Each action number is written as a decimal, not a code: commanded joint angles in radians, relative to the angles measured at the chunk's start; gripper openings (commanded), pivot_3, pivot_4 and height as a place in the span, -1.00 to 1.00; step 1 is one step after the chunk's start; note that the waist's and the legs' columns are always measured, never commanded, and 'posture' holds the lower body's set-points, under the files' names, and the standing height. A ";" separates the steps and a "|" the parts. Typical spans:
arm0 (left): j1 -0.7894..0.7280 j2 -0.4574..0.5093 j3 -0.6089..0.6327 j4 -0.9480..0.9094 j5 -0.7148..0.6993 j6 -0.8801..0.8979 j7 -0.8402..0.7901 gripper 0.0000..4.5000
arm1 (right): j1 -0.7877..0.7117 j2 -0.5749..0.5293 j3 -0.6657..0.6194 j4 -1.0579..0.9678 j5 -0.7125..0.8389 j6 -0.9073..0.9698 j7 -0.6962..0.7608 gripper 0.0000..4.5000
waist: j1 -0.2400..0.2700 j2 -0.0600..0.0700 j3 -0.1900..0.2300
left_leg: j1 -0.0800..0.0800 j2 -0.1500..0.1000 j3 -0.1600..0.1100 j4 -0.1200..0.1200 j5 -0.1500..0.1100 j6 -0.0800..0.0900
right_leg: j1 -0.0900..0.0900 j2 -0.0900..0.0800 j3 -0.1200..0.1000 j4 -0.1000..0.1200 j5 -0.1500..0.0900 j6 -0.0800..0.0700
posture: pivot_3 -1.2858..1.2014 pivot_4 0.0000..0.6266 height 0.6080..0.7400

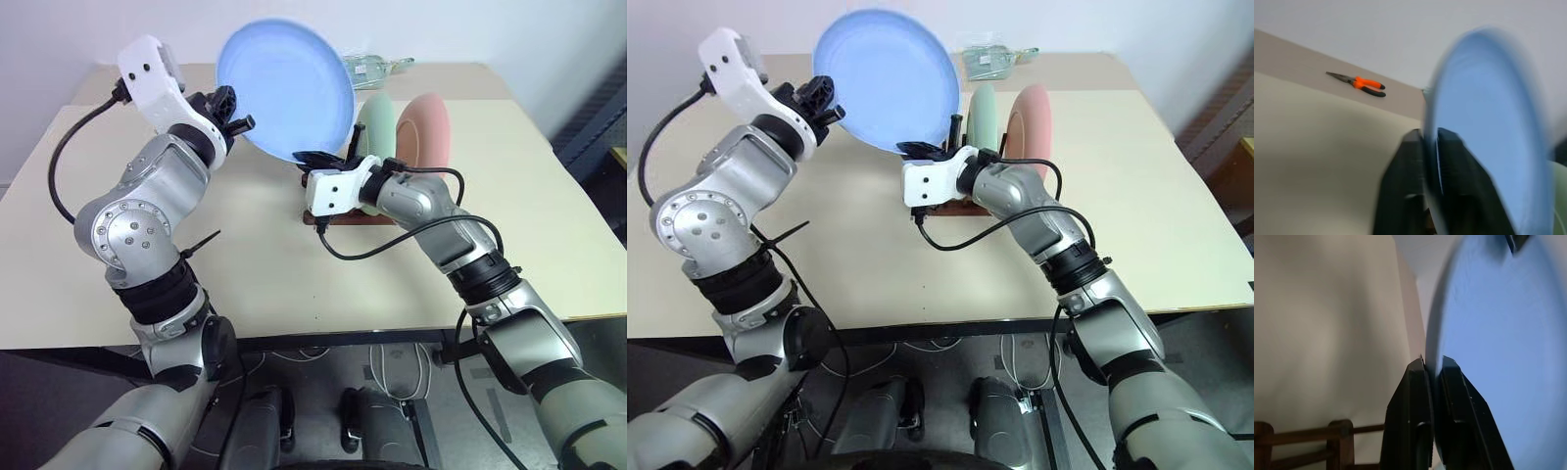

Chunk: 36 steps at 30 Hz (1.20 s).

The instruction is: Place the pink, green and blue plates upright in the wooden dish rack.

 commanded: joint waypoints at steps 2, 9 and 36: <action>-0.084 0.066 0.151 0.050 0.037 -0.219 0.082 0.28 | -0.025 -0.001 -0.048 -0.044 0.011 -0.049 -0.018 -1.00 | -0.002 0.000 0.000 | 0.000 0.000 0.000 0.000 0.000 0.000 | 0.000 0.000 0.000 0.000 0.000 0.000 | 0.03 -0.52 1.00; 0.213 0.464 -0.065 0.256 0.381 -0.461 -0.166 0.50 | 0.017 0.100 -0.184 -0.278 0.468 0.167 0.151 -1.00 | -0.023 0.001 0.001 | 0.004 0.001 0.002 -0.005 0.001 -0.002 | 0.001 0.004 0.001 0.002 0.000 -0.001 | 0.03 -0.52 1.00; 0.720 0.434 -0.447 0.045 0.405 -0.665 -0.822 0.50 | 0.077 0.302 -0.600 -0.492 1.335 1.234 -0.350 -1.00 | -0.002 0.002 0.000 | -0.004 0.000 0.006 -0.004 -0.001 0.001 | -0.010 -0.004 0.002 0.004 0.000 -0.003 | 0.03 -0.52 1.00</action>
